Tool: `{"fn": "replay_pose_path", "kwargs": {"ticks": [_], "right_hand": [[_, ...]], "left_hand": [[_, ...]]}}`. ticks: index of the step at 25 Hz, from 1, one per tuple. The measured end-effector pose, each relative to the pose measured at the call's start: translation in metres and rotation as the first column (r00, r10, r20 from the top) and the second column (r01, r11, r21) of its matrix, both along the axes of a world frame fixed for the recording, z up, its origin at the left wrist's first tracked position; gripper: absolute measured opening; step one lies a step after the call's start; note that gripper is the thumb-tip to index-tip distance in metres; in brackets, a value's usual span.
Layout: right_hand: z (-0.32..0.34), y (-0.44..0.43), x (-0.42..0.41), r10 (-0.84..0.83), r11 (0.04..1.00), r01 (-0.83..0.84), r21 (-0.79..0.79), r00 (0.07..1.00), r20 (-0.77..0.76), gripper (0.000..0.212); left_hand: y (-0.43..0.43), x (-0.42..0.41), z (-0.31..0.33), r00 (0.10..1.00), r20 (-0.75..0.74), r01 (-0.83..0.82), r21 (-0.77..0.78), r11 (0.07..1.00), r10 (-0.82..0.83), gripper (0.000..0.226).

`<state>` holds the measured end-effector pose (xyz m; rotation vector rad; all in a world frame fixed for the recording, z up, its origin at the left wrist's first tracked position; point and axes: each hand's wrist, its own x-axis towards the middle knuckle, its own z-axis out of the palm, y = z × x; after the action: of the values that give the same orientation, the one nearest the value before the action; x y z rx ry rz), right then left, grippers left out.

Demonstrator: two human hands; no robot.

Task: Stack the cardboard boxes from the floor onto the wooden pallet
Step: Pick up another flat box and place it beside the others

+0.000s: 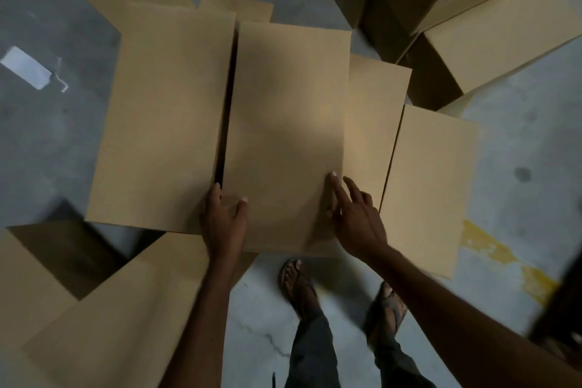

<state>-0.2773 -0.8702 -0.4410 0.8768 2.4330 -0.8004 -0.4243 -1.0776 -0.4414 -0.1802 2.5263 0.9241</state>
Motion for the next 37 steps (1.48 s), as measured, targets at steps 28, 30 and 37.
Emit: {"fn": "replay_pose_path", "kwargs": {"ticks": [28,30,37], "right_hand": [[-0.001,0.112,0.061,-0.765,0.558,0.588,-0.585,0.638,-0.088,0.078],[0.0,0.12,0.06,-0.817,0.471,0.612,-0.635,0.575,-0.052,0.072],[-0.017,0.159,0.07,-0.853,0.358,0.607,-0.71,0.522,0.017,0.09]], "left_hand": [[0.129,0.027,-0.022,0.979,0.203,-0.037,0.223,0.974,-0.009,0.073],[0.142,0.009,-0.034,0.953,0.301,-0.06,0.224,0.973,-0.011,0.099],[0.188,0.012,-0.047,0.828,0.524,-0.028,0.395,0.918,-0.2,0.107]]}}
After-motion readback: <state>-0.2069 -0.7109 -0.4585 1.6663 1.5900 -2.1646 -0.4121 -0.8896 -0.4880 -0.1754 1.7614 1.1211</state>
